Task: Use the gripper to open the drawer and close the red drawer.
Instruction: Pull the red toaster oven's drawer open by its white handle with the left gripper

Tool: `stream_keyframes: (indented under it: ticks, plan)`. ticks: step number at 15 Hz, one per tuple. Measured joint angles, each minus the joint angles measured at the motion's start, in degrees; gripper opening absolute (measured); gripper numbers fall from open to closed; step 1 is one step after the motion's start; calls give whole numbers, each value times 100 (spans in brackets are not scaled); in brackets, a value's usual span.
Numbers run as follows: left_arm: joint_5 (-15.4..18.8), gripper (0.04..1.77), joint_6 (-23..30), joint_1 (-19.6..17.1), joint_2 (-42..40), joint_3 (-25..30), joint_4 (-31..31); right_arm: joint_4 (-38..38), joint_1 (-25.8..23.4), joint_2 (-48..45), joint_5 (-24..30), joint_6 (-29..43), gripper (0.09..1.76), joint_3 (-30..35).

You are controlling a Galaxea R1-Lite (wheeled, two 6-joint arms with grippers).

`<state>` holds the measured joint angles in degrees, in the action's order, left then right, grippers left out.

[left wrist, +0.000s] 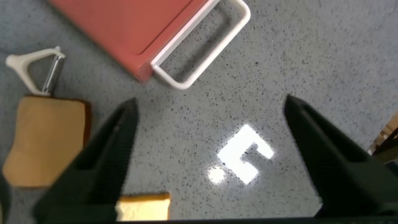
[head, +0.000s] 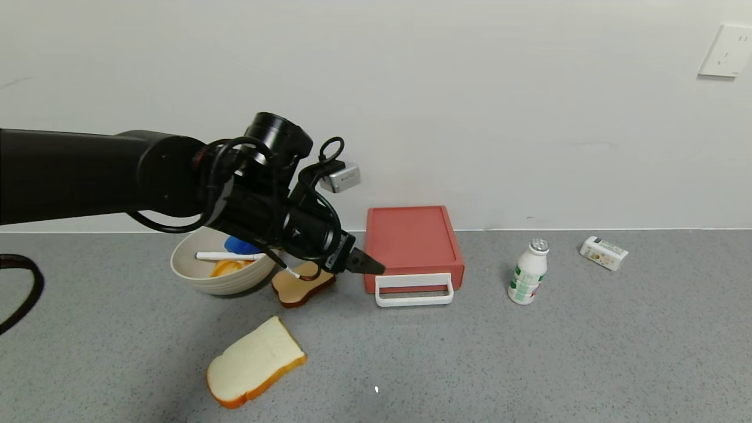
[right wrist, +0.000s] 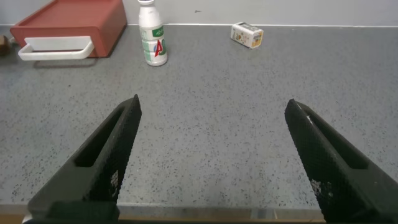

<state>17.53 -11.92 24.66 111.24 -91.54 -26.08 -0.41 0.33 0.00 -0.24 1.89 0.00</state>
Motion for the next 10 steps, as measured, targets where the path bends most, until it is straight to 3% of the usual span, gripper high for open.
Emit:
stream_keyframes:
  ticks: [3, 6, 7, 8, 10]
  plan:
    - [-111, 112, -94, 212, 486, -328, -51, 1, 0, 0, 0, 0, 170, 0]
    - [-397, 80, -238, 485, 889, -592, -62, 1, 0, 0, -2, 4, 170, 0]
    - [-511, 59, -255, 574, 1025, -700, -85, 0, 0, 0, -2, 1, 170, 0]
    - [-629, 13, -271, 640, 1152, -809, -200, 0, 0, 0, -2, 4, 170, 0]
    - [-811, 11, -315, 742, 1415, -1091, -488, 0, 0, 0, -2, 1, 170, 0]
